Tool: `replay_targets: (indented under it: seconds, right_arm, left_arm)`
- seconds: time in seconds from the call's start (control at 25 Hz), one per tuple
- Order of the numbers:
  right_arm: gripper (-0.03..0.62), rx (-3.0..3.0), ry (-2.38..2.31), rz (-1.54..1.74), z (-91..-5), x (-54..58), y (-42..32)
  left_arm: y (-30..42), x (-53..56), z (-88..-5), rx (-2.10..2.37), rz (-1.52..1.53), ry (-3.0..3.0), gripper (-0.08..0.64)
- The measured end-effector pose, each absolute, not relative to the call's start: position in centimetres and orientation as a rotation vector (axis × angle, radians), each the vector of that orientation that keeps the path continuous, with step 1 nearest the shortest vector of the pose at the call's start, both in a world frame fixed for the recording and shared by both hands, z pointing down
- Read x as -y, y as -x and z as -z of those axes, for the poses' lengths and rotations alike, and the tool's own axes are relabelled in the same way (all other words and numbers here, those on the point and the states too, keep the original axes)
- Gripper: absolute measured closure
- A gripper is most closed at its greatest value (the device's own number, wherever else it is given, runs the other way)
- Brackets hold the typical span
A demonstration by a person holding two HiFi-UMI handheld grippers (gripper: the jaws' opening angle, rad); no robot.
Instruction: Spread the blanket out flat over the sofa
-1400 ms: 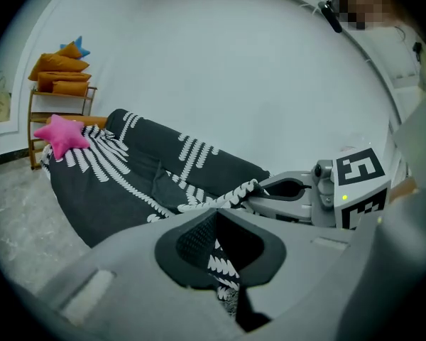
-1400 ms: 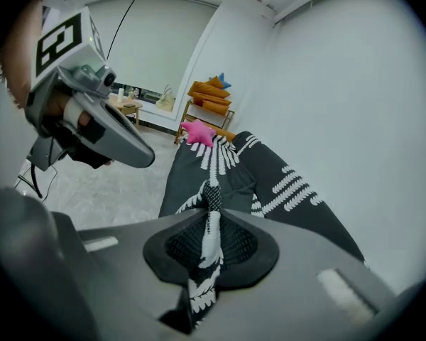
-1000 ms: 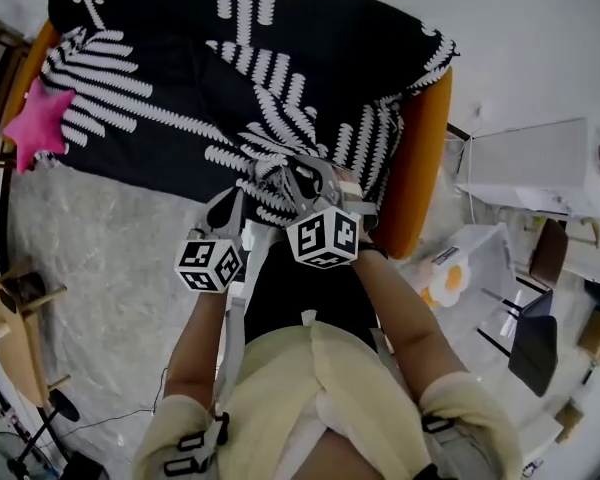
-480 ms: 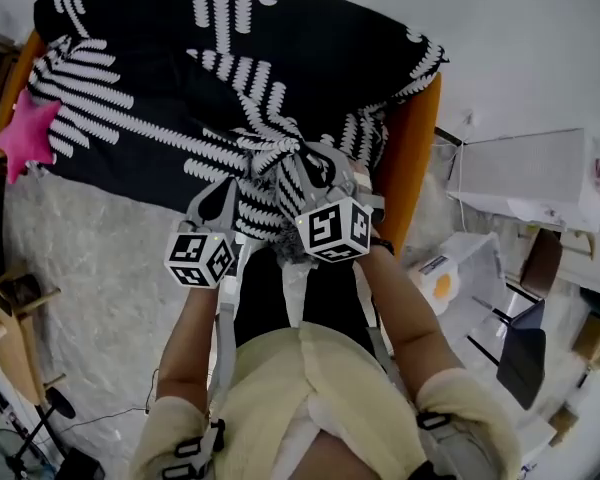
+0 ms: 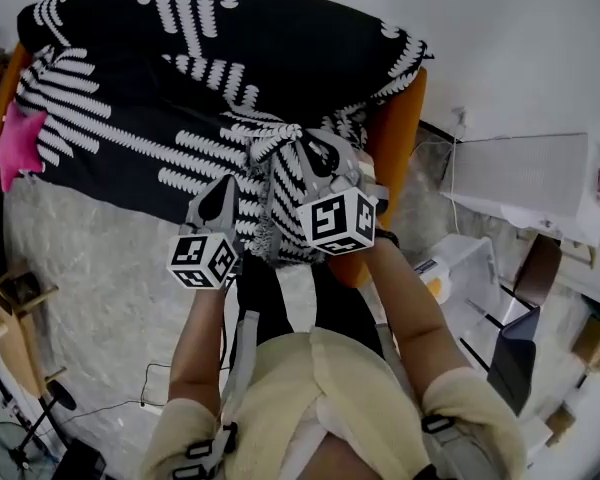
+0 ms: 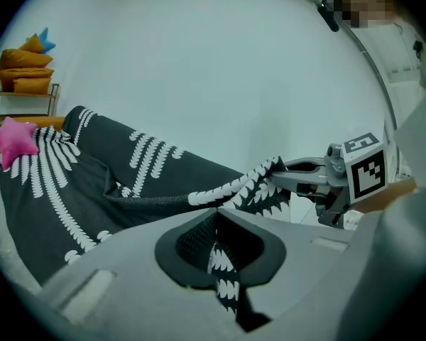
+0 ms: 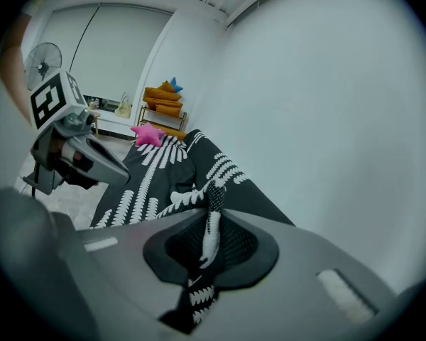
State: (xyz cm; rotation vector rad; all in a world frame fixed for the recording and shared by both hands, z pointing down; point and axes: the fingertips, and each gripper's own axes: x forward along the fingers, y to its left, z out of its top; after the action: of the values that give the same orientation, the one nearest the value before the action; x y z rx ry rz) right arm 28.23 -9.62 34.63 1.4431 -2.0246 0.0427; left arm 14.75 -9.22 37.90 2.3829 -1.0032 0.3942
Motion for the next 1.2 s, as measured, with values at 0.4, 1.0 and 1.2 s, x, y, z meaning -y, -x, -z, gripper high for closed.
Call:
replay_targets:
  seconds: [0.4, 1.0, 1.2]
  right_arm:
    - [0.565, 2.012, -1.479, -0.121, -37.2, 10.6, -36.3]
    - [0.565, 1.932, -1.823, -0.583, -43.5, 11.6, -48.2]
    - [0.565, 1.856, -1.875, -0.663, -46.7, 11.9, -50.1]
  left_arm:
    - [-22.1, 9.0, -40.6, 0.980, -0.396, -2.347, 0.560]
    - [-25.6, 9.0, -43.7, 0.948, -0.506, -2.320, 0.560]
    - [-26.5, 10.0, -44.5, 0.903, -0.526, -2.342, 0.560]
